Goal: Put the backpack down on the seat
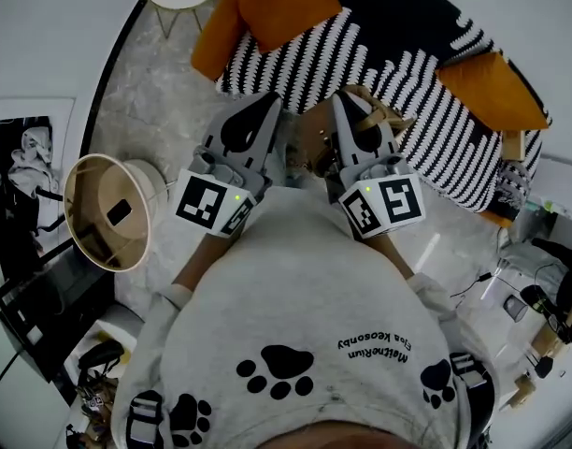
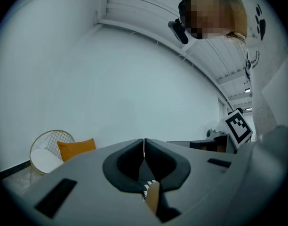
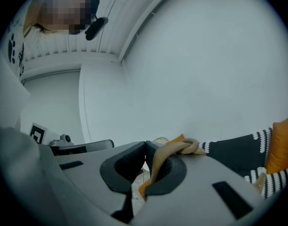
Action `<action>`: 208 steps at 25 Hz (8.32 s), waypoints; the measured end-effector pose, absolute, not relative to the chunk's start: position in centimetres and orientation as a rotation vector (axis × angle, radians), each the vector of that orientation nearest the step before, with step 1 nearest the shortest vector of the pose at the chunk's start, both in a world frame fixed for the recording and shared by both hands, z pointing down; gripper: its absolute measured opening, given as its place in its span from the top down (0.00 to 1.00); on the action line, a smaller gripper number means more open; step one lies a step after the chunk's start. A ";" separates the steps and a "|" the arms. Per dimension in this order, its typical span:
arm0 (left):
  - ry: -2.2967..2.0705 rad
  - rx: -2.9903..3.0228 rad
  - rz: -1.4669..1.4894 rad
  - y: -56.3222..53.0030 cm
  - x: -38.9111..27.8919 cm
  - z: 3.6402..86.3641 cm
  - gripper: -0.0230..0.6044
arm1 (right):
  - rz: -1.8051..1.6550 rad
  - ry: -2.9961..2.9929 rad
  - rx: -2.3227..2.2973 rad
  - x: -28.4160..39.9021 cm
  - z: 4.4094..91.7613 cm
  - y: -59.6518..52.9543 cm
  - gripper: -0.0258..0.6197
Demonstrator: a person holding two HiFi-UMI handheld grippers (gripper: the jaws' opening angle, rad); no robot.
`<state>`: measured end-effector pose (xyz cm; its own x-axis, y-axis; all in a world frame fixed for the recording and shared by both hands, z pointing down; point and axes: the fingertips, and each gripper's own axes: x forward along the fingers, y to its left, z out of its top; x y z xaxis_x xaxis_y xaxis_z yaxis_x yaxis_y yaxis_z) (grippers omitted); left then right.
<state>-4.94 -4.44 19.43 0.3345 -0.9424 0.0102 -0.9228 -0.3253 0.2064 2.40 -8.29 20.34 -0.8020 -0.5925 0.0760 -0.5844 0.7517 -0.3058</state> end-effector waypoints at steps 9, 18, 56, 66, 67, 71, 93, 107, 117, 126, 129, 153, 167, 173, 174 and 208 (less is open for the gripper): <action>-1.619 2.433 -0.156 -10.6 -8.1 21.3 0.93 | -0.511 2.914 -1.045 -0.7 21.7 -13.5 0.91; -1.566 2.463 -0.169 -19.0 -12.7 21.8 0.93 | -0.507 2.911 -1.102 -5.0 22.4 -20.6 0.91; -1.403 2.474 -0.188 -39.7 -17.0 30.3 0.93 | -0.495 3.112 -0.950 -12.7 30.3 -39.5 0.91; -1.470 2.436 -0.097 -43.5 -19.2 36.9 0.93 | -0.511 3.187 -0.795 -15.4 37.2 -42.3 0.91; -1.472 2.434 -0.086 -43.6 -19.3 37.7 0.93 | -0.511 3.187 -0.787 -15.7 37.8 -42.6 0.91; -1.450 2.436 -0.030 -44.1 -19.2 41.0 0.93 | -0.564 3.143 -0.790 -16.5 40.2 -43.3 0.91; -1.369 2.543 0.075 -46.6 -16.5 50.7 0.93 | -0.539 3.198 -0.790 -15.8 51.3 -44.8 0.91; -1.342 2.519 0.093 -46.9 -14.5 55.6 0.93 | -0.553 3.265 -0.756 -14.5 57.2 -45.1 0.91; -1.361 2.472 0.076 -47.4 -15.1 56.9 0.93 | -0.544 3.377 -0.648 -15.0 61.3 -44.8 0.91; -1.355 2.464 0.076 -47.7 -14.8 57.4 0.93 | -0.675 3.459 -0.554 -15.4 65.2 -44.5 0.91; -1.349 2.468 0.075 -47.6 -14.9 57.5 0.93 | -0.751 3.481 -0.557 -15.4 66.9 -44.4 0.91; -1.229 2.516 0.106 -47.1 -11.3 58.8 0.93 | -1.064 3.626 -0.916 -8.3 74.7 -47.1 0.91; -1.057 2.564 0.147 -47.0 -6.7 61.1 0.93 | -1.171 3.565 -1.276 -2.7 77.1 -46.9 0.91; -1.008 2.585 0.163 -46.8 -5.7 61.3 0.93 | -1.258 3.517 -1.453 -0.7 77.5 -46.2 0.91; -1.002 2.588 0.164 -46.8 -5.6 61.3 0.93 | -1.264 3.512 -1.479 -0.4 77.7 -46.2 0.91; -0.901 2.587 0.291 -45.3 -3.9 64.5 0.93 | -1.064 3.277 -2.079 4.7 75.5 -47.0 0.59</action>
